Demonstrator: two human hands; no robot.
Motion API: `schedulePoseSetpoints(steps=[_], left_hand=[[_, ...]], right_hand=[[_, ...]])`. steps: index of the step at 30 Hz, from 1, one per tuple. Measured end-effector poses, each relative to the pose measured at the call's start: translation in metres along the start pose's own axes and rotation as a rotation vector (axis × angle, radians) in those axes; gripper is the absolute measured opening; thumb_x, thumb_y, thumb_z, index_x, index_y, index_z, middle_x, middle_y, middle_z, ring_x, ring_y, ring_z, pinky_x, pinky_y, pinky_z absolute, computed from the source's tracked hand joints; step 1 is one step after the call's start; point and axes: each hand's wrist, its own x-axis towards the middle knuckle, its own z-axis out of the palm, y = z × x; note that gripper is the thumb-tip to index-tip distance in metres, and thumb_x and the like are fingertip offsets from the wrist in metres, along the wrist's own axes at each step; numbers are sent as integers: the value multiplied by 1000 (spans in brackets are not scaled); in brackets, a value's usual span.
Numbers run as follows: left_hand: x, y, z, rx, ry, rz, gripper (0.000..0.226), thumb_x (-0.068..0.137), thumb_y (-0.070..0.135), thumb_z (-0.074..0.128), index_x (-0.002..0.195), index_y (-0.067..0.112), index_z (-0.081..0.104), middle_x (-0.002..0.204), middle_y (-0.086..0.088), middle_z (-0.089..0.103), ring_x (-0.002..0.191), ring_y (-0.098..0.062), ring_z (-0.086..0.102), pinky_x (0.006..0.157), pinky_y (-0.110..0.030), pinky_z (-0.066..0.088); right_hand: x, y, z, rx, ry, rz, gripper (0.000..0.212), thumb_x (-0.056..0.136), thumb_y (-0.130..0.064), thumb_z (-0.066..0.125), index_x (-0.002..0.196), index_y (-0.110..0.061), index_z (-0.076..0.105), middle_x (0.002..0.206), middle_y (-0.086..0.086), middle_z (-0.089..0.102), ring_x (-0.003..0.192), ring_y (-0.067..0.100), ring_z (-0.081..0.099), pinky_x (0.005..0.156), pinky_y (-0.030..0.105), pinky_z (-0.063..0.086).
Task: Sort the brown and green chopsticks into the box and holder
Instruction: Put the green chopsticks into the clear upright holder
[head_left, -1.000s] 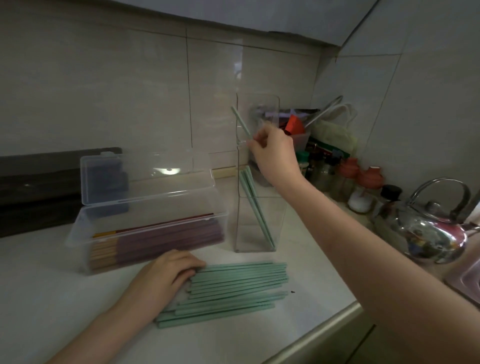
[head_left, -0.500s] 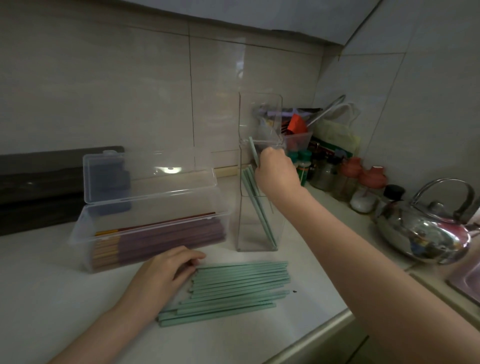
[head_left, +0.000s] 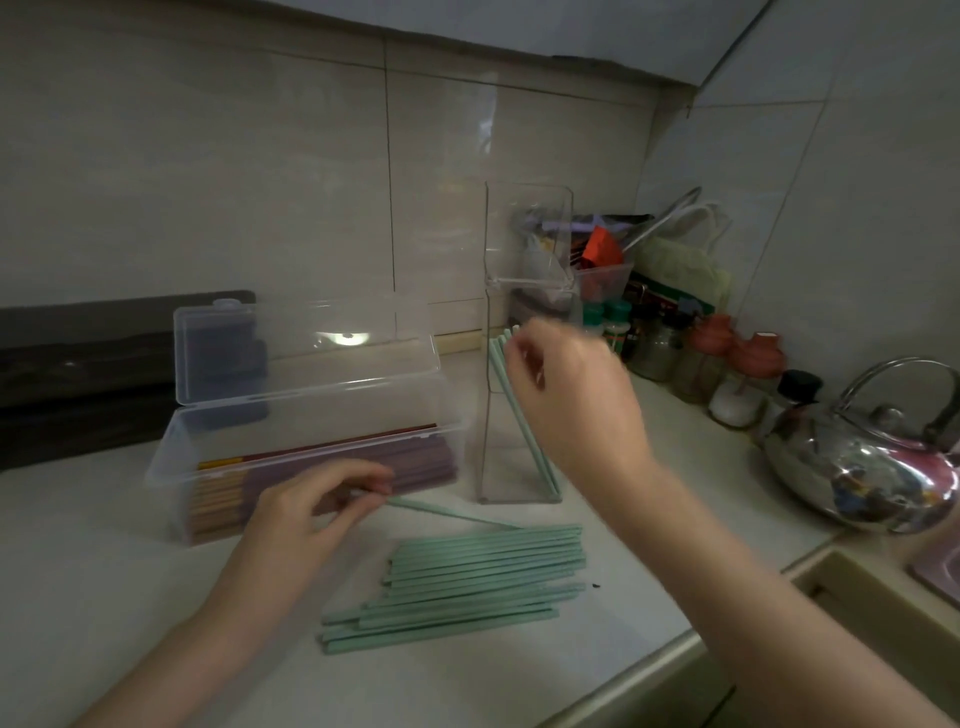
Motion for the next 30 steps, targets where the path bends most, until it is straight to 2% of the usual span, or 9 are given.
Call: schedulePoseSetpoints(steps=[2,4,8,11,14,17,22,25,30], left_hand=[[6,12,-9,-74,71,-27,18,69,25,66,84,34,68,88,15,71,83,-2,66,80,-10,47],[15,24,-20,-109,143,-6,14,70,23,67,81,33,67,87,12,71,83,-4,66,81,-12,48],[42,53,-37,-157,222,75,15,70,24,69,81,33,65,85,13,72,77,-7,68,77,-16,52],[69,77,-44,-186,263,139,13,70,27,70,80,31,62,80,18,72,73,-3,67,71,-11,50],[100,103,-43,-146,261,204,16,73,21,72,80,30,60,79,11,70,72,-4,67,66,-11,49],[131,123,-36,-59,197,265,16,76,14,72,82,25,61,87,3,68,77,-10,68,71,-18,54],[174,132,-10,148,3,296,12,76,8,71,84,15,64,80,0,68,67,-4,64,69,-18,55],[193,129,6,254,-166,244,13,75,4,72,78,14,65,76,-5,68,69,-14,66,71,-26,56],[202,126,40,367,-322,252,12,74,5,73,75,14,65,67,4,65,62,-8,63,65,-18,50]], right_hand=[[-42,-3,5,104,-85,-34,20,92,-19,48,85,-12,65,75,0,64,62,16,60,58,34,52],[-77,1,20,171,-178,-71,21,92,-23,47,83,-14,64,74,-2,62,63,16,58,57,37,51],[-117,15,54,181,-305,-136,18,90,-28,50,85,-20,64,85,-5,58,82,15,53,71,30,45],[-126,19,69,166,-319,-129,18,90,-32,51,88,-20,65,87,-5,57,86,16,51,76,27,41],[-128,20,75,159,-301,-111,20,89,-33,51,87,-21,66,87,-6,57,85,15,51,74,22,37],[-129,20,76,188,-278,-92,22,89,-34,49,86,-22,68,87,-7,56,85,14,50,72,21,37],[-130,20,75,204,-279,-94,19,89,-31,53,85,-20,68,87,-7,57,85,13,49,74,22,37],[-131,21,76,186,-267,-111,17,87,-30,54,84,-21,68,87,-7,57,84,13,49,72,23,38],[-131,21,77,188,-266,-112,17,88,-31,53,84,-22,67,85,-7,56,82,15,50,70,25,38]])
